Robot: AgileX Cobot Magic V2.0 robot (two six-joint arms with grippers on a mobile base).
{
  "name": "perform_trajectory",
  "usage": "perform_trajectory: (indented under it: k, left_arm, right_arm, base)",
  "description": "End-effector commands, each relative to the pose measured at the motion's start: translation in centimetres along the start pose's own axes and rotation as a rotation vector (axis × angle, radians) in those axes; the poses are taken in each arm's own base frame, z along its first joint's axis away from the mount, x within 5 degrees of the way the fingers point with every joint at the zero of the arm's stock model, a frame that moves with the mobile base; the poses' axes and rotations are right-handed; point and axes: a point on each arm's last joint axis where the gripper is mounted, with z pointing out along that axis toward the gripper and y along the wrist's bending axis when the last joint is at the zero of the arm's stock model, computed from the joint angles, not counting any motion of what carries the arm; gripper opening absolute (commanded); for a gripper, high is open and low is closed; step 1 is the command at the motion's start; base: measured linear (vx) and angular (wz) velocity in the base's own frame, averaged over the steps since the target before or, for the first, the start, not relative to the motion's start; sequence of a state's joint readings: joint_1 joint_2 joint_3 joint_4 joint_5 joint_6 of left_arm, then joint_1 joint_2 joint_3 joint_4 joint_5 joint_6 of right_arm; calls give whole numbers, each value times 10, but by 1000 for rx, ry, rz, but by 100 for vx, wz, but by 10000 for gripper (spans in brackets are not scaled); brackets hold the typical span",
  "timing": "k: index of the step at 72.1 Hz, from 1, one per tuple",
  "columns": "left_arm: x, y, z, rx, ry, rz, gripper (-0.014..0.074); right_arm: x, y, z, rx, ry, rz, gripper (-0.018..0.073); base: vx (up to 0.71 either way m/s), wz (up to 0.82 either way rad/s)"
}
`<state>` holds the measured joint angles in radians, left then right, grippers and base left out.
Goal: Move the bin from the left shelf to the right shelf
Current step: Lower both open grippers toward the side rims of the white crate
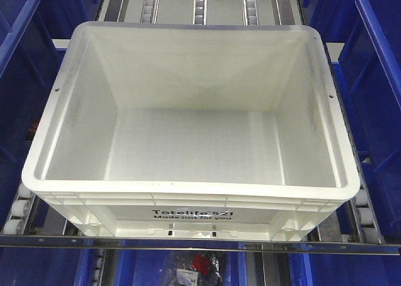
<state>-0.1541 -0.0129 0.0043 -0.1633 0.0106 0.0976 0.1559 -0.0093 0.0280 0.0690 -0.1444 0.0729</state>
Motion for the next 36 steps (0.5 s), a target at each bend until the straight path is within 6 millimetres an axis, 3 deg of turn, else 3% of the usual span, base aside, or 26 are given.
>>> perform_trajectory:
  k: [1, 13, 22, 36]
  left_arm:
    - [-28, -1, -4, 9, -126, -56, -6]
    - [-64, -6, -13, 40, -128, -57, -6]
    - [-92, -12, -17, 71, -22, -49, -6]
    - [-127, -19, 3, 101, 244, -40, -6]
  right_arm:
    - [-14, 2, -1, -10, -95, 28, -7]
    - [-41, 6, -2, -14, -47, 29, -5]
    - [-70, 12, -4, -11, 62, 8, -5]
    - [-116, 20, 2, -1, 265, 2, -5]
  base:
    - [0, 0]
    - [0, 0]
    - [0, 0]
    - [0, 0]
